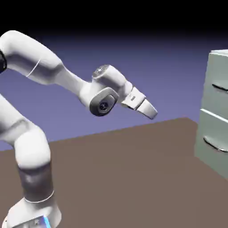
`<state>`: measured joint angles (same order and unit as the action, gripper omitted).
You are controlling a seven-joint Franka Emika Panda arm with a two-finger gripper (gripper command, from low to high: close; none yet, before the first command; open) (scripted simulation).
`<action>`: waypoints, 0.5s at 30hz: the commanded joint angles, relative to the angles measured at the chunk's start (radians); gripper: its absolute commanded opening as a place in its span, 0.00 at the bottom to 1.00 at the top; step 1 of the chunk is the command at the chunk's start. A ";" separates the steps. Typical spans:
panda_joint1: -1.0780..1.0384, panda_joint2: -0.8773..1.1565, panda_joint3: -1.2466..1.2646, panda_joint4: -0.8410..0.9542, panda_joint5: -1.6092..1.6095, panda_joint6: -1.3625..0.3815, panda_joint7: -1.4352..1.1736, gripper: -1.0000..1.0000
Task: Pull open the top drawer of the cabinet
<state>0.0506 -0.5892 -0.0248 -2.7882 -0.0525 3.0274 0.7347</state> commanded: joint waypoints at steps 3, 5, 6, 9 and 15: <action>0.096 -0.048 -0.062 0.054 -0.131 -0.024 -0.016 0.50; 0.160 -0.080 -0.103 0.090 -0.218 -0.040 -0.026 0.50; 0.192 -0.096 -0.123 0.108 -0.261 -0.048 -0.031 0.50; 0.288 -0.143 -0.185 0.162 -0.391 -0.071 -0.047 0.50; 0.480 -0.239 -0.309 0.271 -0.652 -0.119 -0.078 0.50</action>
<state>0.5309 -0.8279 -0.3333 -2.5176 -0.7048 2.9086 0.6563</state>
